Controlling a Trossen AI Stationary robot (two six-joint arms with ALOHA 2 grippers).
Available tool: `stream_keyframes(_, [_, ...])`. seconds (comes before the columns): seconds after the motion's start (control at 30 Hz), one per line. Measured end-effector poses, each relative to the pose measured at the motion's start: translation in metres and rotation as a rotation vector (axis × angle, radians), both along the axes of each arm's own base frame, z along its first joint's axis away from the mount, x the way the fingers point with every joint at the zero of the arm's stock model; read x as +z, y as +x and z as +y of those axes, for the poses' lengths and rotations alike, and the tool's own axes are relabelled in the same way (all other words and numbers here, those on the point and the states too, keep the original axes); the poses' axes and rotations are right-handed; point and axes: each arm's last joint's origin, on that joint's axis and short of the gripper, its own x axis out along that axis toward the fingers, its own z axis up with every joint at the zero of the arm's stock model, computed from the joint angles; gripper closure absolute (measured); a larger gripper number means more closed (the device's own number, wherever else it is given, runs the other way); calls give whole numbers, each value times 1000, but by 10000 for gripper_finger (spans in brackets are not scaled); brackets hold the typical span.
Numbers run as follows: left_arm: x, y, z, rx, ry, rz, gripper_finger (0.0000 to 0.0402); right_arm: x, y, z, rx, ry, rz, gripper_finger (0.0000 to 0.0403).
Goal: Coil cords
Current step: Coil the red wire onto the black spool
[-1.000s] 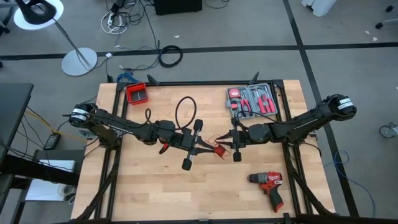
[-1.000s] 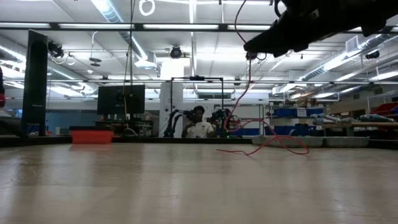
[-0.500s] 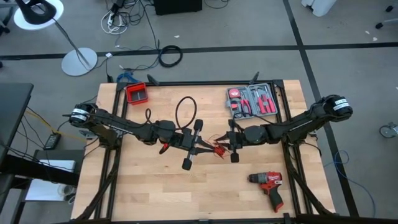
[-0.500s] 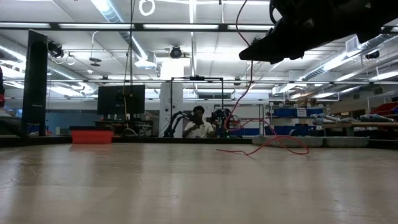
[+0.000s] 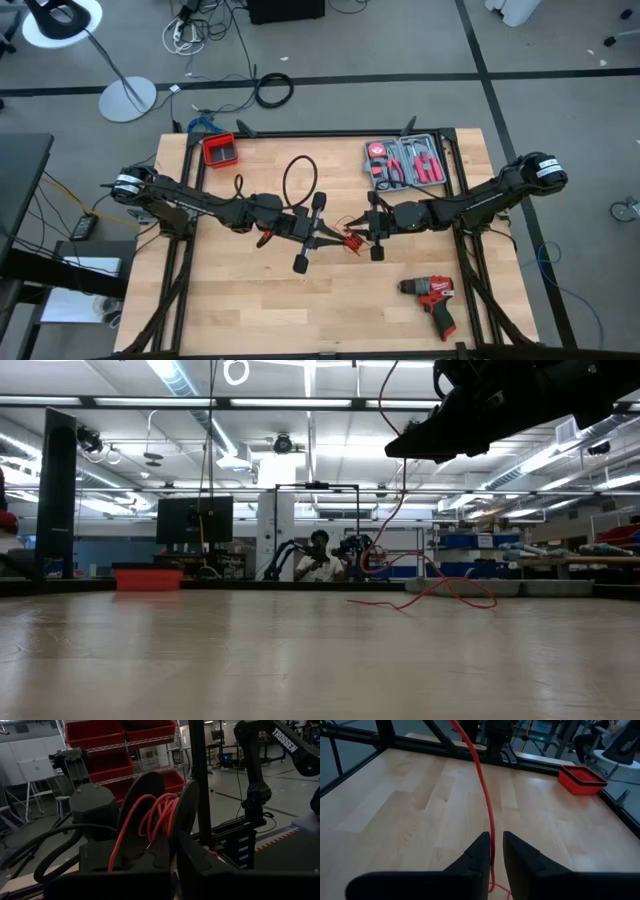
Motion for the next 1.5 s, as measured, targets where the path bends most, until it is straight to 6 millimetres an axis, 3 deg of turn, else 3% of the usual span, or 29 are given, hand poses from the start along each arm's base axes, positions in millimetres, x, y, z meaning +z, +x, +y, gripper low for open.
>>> stream_keyframes(0.23, [-1, 0, 0, 0, -1, 11, 392, -2, -1, 0, 10, -17, 22, 395])
stream_keyframes(0.5, [-6, 0, 0, 19, 8, 63, 392, -4, -7, 13, 77, 48, 74, 400])
stream_keyframes(0.7, [-19, 0, 3, 116, -11, 208, 392, 11, -26, 36, 131, 69, 155, 401])
stream_keyframes(0.93, [-35, -3, 10, 323, -71, 379, 392, 31, -46, 49, 166, 85, 119, 402])
stream_keyframes(1.2, [-43, -6, 11, 358, -43, 456, 392, 48, -60, 42, 148, 43, 52, 402])
stream_keyframes(1.5, [-43, -6, 6, 200, -38, 468, 392, 69, -59, 18, 140, -84, -61, 403])
